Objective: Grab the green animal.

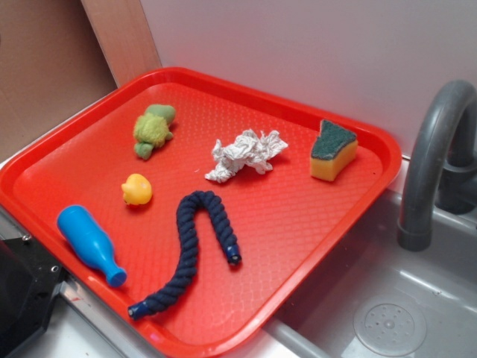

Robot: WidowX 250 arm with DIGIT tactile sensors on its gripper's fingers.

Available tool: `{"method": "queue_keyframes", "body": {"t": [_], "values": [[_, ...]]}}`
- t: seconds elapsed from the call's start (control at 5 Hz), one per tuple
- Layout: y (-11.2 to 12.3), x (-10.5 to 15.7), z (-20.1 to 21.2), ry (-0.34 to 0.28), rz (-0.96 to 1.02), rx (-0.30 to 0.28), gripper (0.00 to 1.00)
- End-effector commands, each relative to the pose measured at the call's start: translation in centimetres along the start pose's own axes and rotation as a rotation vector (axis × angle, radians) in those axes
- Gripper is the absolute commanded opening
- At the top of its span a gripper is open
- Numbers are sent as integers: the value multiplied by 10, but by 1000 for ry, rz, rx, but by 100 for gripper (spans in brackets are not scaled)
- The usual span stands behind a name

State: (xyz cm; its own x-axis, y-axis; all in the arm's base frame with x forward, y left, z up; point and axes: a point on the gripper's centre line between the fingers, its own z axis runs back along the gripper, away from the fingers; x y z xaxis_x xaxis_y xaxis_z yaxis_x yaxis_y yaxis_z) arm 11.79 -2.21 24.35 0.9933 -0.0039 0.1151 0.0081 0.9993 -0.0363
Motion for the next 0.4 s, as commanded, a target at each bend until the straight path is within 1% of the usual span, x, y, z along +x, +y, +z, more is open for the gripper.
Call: {"method": "queue_keyframes", "body": {"t": [0.0,0.2], "values": [[0,0,0,0,0,0,100],[15,37,-12,-4,163,-5,100]]}}
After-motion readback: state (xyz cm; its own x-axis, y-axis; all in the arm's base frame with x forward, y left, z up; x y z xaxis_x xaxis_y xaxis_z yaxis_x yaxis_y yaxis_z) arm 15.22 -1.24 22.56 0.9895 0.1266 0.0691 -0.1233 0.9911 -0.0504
